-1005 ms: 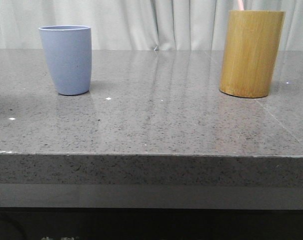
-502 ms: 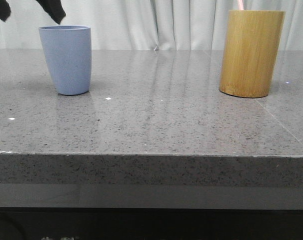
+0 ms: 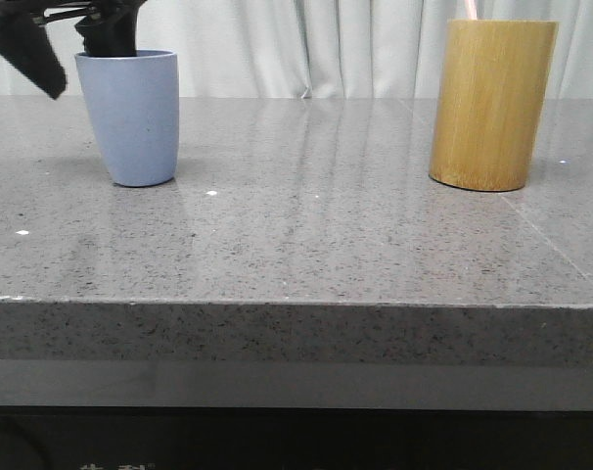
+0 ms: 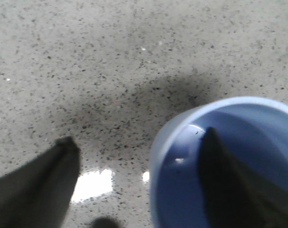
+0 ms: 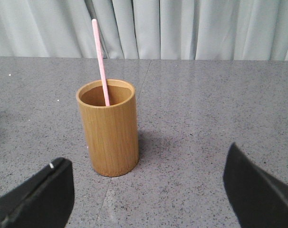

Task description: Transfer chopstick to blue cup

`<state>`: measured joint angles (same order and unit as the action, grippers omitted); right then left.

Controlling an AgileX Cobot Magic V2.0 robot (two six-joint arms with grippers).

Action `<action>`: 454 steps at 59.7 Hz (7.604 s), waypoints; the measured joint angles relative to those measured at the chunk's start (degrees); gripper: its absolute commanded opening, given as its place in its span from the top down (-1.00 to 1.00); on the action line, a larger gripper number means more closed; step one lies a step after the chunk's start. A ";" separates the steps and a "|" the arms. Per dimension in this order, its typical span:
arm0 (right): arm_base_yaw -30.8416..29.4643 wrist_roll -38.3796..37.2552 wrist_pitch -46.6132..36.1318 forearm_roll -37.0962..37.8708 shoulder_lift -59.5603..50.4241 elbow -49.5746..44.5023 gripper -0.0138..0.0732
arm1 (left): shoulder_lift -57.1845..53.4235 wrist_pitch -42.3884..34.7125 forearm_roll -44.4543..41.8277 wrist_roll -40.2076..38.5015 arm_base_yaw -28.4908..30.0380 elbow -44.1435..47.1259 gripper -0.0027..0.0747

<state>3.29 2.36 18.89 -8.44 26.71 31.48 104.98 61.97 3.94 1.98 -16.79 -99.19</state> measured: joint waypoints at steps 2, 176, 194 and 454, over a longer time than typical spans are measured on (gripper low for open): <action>0.00 0.00 0.00 0.00 0.00 0.00 -0.80 | 0.03 0.00 0.13 0.00 -0.14 0.00 0.43; 0.00 0.00 2.51 0.00 0.00 0.00 -0.80 | -29.15 4.29 -2.56 -1.18 4.33 13.25 0.98; 0.00 0.00 3.52 0.00 0.00 0.00 -0.80 | -52.66 -14.10 -1.53 -1.53 7.95 41.15 0.98; 12.89 3.78 21.91 -2.14 54.53 60.66 0.84 | -97.33 -36.39 -1.31 -1.53 8.00 77.19 0.98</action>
<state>16.17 6.14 40.79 -10.59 81.24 92.15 7.65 25.58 2.63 0.44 -8.80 -22.00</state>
